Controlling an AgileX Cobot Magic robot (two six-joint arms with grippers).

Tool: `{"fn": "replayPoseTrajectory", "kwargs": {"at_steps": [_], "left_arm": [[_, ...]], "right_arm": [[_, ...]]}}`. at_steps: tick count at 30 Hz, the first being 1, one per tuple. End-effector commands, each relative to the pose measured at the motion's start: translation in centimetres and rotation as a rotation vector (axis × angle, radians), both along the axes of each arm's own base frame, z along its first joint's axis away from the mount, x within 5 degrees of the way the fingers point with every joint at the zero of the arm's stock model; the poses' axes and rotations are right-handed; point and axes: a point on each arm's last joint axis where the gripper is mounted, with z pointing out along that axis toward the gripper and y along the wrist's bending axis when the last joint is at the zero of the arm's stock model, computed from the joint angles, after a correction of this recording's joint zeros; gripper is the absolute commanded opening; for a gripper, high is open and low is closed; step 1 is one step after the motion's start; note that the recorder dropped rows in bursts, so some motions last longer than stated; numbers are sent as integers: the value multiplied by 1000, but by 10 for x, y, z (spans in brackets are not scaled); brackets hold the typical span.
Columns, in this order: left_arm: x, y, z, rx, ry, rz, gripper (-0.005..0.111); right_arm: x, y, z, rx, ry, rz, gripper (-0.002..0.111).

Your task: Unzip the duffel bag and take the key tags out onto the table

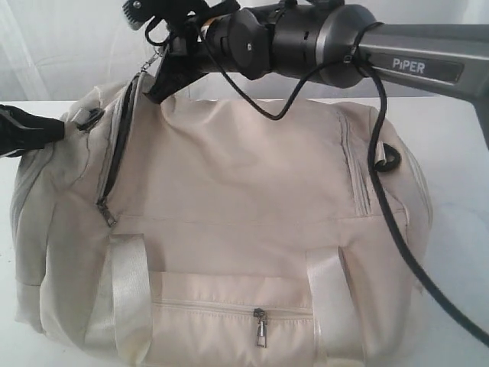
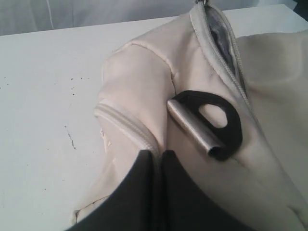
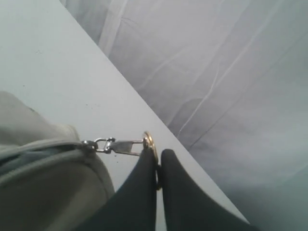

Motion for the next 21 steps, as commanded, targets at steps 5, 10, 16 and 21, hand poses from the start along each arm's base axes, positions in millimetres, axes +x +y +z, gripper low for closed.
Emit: {"fn": "replayPoseTrajectory", "kwargs": {"at_steps": [5,10,16,21], "left_arm": [[-2,-1,-2,24,3,-7,0],[-1,1,-2,36,2,13,0],[-1,1,-2,39,1,19,0],[0,3,-3,49,0,35,0]], "right_arm": [[28,-33,12,44,-33,-94,0],[34,-47,3,-23,56,-120,0],[30,-60,6,-107,133,-126,0],[30,-73,13,-166,142,-140,0]]}}
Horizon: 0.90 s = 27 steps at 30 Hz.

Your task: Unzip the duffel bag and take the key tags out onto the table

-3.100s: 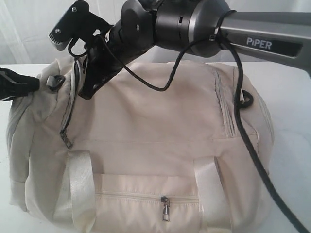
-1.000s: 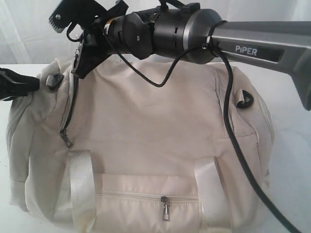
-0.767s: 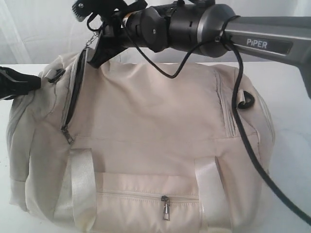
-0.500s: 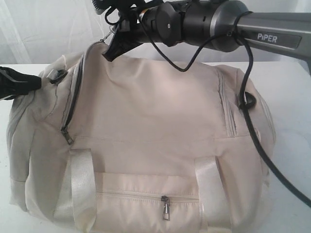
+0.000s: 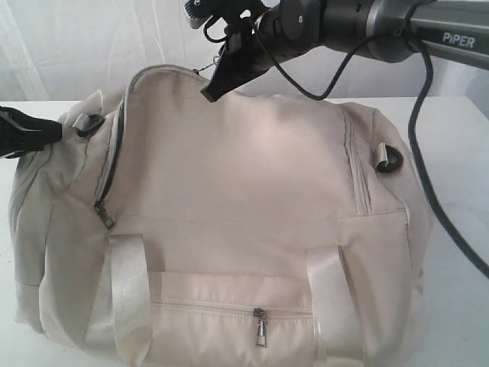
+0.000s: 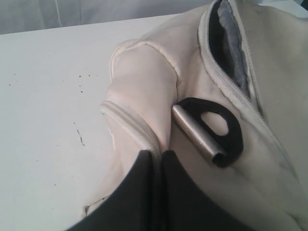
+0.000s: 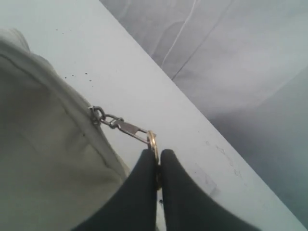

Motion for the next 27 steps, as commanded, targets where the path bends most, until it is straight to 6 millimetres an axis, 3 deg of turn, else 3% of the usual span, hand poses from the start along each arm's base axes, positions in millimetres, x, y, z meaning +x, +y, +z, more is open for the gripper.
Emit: {"fn": "replayPoseTrajectory", "kwargs": {"at_steps": [1,7,17,20,24,27], "left_arm": [[-1,1,-2,31,1,16,0],[-1,1,-2,31,1,16,0],[-1,1,-2,32,1,19,0],[0,3,-2,42,0,36,0],[0,3,-2,44,0,39,0],[0,3,-2,42,1,39,0]], "right_arm": [[4,-22,17,-32,-10,-36,0],[11,-54,23,-78,52,-113,0],[6,-111,55,-122,124,-220,0],[-4,-134,69,-140,176,-261,0],[-27,-143,86,-134,261,-238,0],[-38,-147,82,-170,328,-233,0]]}}
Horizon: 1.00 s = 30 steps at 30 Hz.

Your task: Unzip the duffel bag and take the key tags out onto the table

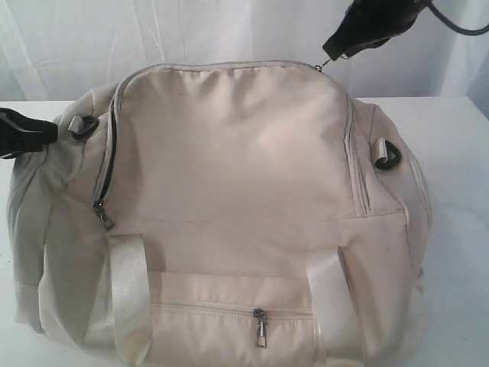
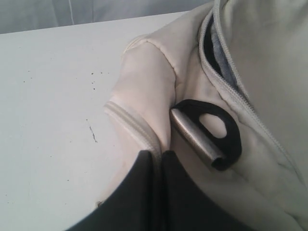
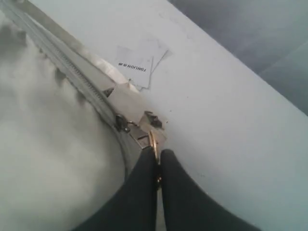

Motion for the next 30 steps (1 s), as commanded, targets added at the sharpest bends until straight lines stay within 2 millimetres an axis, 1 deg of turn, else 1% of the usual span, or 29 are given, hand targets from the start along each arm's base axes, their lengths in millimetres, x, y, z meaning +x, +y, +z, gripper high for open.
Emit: {"fn": "replayPoseTrajectory", "kwargs": {"at_steps": [1,4,6,7,11,17,21,23,26,30], "left_arm": [[-1,0,-1,16,2,9,0],[-1,0,-1,16,2,9,0],[-1,0,-1,15,3,10,0],[-1,-1,-1,13,3,7,0],[-2,-2,-1,6,4,-6,0],[-2,-2,-1,6,4,-6,0],[-2,-2,-1,6,4,-6,0],[-2,-2,-1,7,4,-4,0],[-1,0,-1,14,3,10,0],[0,1,-1,23,2,25,0]], "right_arm": [[-21,-15,0,-61,82,1,0],[-41,-23,-12,-108,182,5,0],[-50,-27,-14,-115,143,31,0],[-49,-27,-11,-89,72,25,0],[-39,-23,-7,-38,-55,14,0],[-16,-17,-24,-42,-102,-7,0],[-5,-23,-37,-144,-108,-55,0],[-1,-27,-40,-197,-124,-78,0],[1,-32,-40,-204,-124,-96,0],[0,-40,-42,-218,-77,-120,0]]}}
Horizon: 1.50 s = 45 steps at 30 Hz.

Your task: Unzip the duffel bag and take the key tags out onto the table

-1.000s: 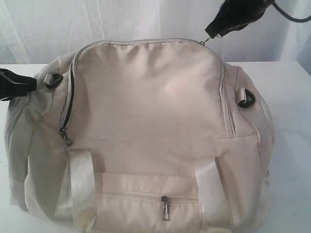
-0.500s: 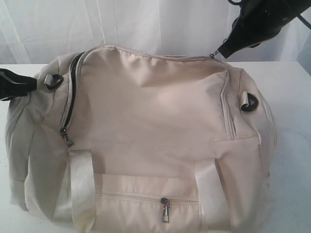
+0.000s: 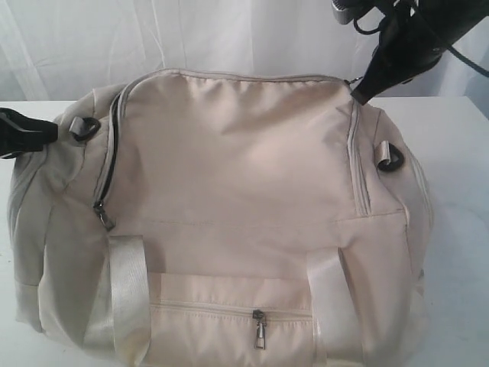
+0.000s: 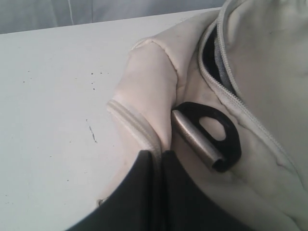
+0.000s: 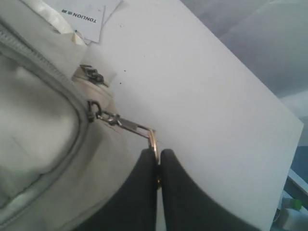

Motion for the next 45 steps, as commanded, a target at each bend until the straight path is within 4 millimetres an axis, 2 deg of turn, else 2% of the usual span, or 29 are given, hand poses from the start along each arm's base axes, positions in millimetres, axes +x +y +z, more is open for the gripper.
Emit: {"fn": "replayPoseTrajectory", "kwargs": {"at_steps": [1,5,18,23,25,31,35,45], "left_arm": [[0,1,-1,23,2,27,0],[0,2,-1,26,1,33,0],[0,2,-2,28,1,37,0],[0,2,-1,27,1,35,0],[0,2,-1,27,1,35,0],[0,2,-1,26,1,33,0],[0,2,-1,26,1,33,0],[0,2,-1,26,1,33,0]], "right_arm": [[0,-16,0,-52,32,-48,0],[-11,-15,-3,-51,141,0,0],[-51,-13,23,74,251,70,0],[-64,-14,25,82,349,86,0],[-71,-12,26,111,400,100,0],[-85,-6,36,221,410,150,0],[-101,-10,33,233,425,150,0],[-144,-18,7,304,546,146,0]]}}
